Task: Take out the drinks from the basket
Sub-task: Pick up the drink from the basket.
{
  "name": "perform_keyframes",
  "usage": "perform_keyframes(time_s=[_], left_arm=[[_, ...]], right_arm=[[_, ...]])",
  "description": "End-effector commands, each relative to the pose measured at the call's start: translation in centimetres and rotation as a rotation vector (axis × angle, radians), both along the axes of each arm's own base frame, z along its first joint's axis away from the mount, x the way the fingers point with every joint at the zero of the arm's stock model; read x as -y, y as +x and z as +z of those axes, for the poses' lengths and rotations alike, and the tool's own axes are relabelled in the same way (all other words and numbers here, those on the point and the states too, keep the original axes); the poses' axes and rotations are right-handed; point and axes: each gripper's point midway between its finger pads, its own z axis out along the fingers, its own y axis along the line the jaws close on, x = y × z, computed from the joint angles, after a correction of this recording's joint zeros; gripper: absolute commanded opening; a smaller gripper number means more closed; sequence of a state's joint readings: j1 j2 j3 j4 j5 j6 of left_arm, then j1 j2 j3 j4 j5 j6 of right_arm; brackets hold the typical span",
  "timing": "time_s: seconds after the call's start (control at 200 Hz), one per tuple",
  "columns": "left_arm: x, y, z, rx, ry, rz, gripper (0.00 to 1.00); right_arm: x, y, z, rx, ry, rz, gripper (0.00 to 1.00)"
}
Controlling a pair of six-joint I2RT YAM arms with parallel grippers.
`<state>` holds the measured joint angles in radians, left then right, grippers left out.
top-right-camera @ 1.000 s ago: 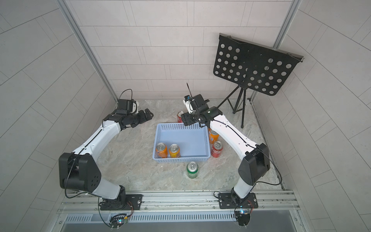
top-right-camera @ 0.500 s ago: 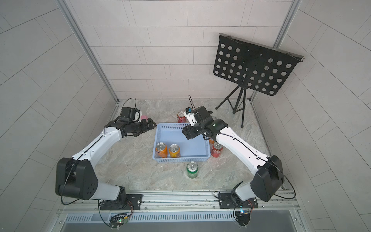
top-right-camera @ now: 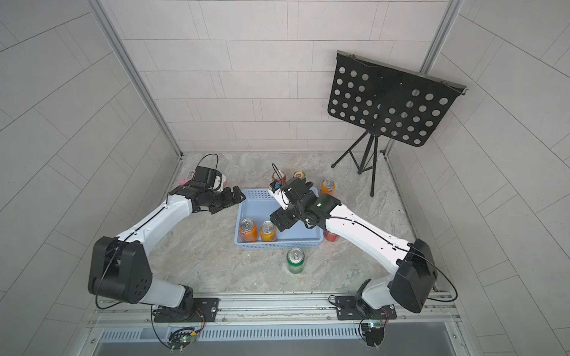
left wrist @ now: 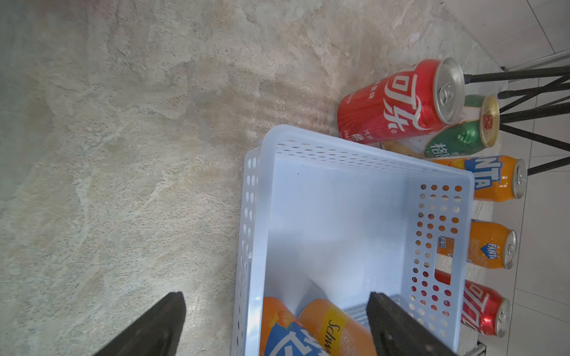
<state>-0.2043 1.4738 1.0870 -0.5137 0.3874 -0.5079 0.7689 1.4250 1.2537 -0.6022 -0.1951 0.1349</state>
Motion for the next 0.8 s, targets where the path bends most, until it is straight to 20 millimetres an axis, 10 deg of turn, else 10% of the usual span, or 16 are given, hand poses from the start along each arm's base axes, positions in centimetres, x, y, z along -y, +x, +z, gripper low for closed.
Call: perform_keyframes(time_s=[0.0, 0.791], left_arm=[[-0.2, -0.2, 0.0, -0.002, 0.014, 0.003, 1.0], [-0.2, -0.1, 0.6, 0.029, 0.003, 0.011, 1.0]], right_arm=[[-0.7, -0.4, -1.4, -0.035, -0.038, 0.017, 0.86], [-4.0, -1.1, -8.4, -0.185, -0.258, 0.092, 0.85]])
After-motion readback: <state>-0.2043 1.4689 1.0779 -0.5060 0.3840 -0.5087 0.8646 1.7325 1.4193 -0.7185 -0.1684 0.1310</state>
